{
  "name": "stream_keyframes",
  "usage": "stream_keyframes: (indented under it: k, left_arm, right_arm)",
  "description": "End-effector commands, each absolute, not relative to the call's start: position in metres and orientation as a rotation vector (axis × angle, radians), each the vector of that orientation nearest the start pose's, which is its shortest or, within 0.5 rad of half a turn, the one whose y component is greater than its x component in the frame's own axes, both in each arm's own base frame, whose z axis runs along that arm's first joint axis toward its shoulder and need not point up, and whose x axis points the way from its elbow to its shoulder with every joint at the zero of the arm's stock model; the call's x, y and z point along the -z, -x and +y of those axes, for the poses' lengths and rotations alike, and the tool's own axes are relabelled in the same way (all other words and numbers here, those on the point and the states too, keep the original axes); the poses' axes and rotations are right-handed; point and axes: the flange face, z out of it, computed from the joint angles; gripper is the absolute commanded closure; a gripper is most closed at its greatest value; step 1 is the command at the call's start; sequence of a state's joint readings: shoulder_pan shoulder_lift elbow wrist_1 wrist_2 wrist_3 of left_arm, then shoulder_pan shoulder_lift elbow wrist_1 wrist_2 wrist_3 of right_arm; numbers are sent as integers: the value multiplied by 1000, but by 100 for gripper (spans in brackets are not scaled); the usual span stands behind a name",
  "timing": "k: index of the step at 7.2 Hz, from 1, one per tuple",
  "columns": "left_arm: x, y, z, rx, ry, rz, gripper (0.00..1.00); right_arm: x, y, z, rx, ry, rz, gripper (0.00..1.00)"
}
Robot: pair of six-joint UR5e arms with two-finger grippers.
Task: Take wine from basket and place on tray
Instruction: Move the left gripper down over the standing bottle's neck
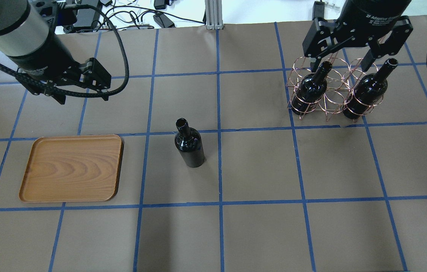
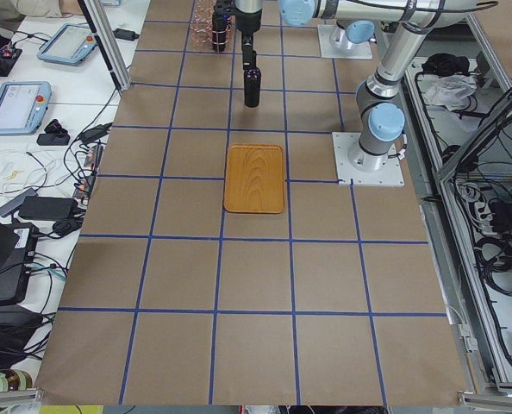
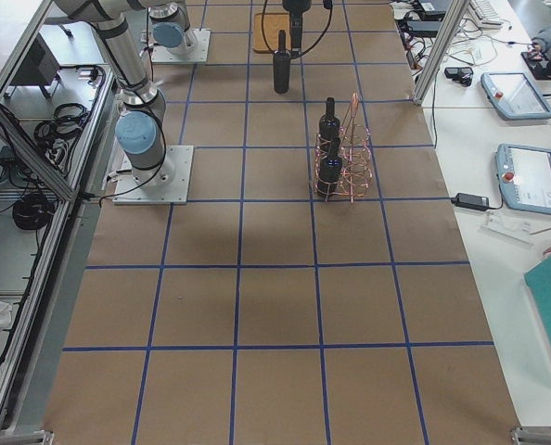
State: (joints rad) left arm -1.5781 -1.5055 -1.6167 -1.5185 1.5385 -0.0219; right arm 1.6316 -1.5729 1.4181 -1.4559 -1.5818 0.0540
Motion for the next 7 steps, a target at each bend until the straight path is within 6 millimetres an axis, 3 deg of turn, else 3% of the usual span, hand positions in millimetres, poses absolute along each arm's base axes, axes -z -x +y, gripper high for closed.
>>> stream_keyframes:
  k: [1,4,7]
  left_arm:
    - [-491,192,-466,122,-100,3207,0]
    - [-462,246,-459,86,-264,3202,0]
    - [-414,274,-468,-19,-323,3187,0]
  right_arm:
    - [-549,-171,-488,106,59,3154,0]
    - [-547,-169,-489,103,41,3136,0]
    - [-545,-169,-491,101,41,3140,0]
